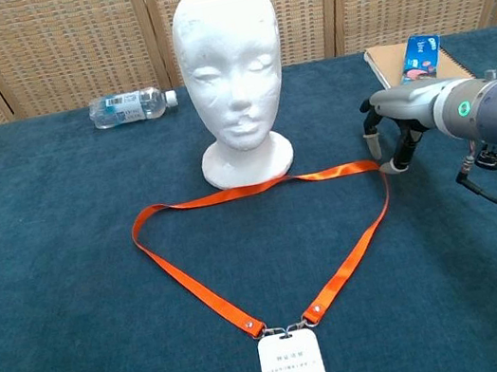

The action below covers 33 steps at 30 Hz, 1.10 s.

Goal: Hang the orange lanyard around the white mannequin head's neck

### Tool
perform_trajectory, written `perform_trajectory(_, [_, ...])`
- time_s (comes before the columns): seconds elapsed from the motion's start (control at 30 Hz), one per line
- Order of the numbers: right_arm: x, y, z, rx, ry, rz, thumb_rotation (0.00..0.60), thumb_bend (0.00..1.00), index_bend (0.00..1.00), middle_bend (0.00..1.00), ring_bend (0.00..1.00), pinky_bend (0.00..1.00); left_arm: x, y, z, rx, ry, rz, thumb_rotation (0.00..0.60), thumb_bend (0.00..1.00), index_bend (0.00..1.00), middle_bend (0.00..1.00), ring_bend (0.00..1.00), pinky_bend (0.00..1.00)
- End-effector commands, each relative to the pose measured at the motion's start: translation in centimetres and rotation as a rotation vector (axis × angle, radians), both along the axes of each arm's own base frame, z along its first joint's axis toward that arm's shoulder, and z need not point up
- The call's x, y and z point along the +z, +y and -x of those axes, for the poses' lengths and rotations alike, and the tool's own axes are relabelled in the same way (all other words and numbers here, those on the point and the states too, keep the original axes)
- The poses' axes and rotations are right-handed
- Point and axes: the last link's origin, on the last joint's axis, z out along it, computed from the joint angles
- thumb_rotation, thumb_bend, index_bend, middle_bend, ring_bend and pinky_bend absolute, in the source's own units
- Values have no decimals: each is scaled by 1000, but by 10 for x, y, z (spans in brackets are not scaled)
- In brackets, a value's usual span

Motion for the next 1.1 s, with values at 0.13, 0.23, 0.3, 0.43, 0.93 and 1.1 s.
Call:
perform_trajectory(0.13, [0,0,-11,8,-22,9,600,539,510,0,0,0,0,0,0,-1,0,-1,600,0,0,0,0,0])
perform_trajectory(0.23, [-3,0,-13,10,-18,8,600,539,510,0,0,0,0,0,0,0,0,-2,600,0,0,0,0,0])
perform_trajectory(0.3, [-8,0,-14,7,-9,7,600,539,510,0,0,0,1,0,0,2,-2,-2,600,0,0,0,0,0])
perform_trajectory(0.43, [-16,-1,-13,-7,1,5,600,539,509,0,0,0,1,0,1,3,-5,-4,600,0,0,0,0,0])
perform_trajectory(0.93, [-23,-5,-13,-22,48,24,600,539,488,0,0,0,2,0,2,4,-14,-3,600,0,0,0,0,0])
perform_trajectory(1.1, [-24,-4,-12,-36,56,13,600,542,498,0,0,0,2,0,1,0,-14,-1,600,0,0,0,0,0])
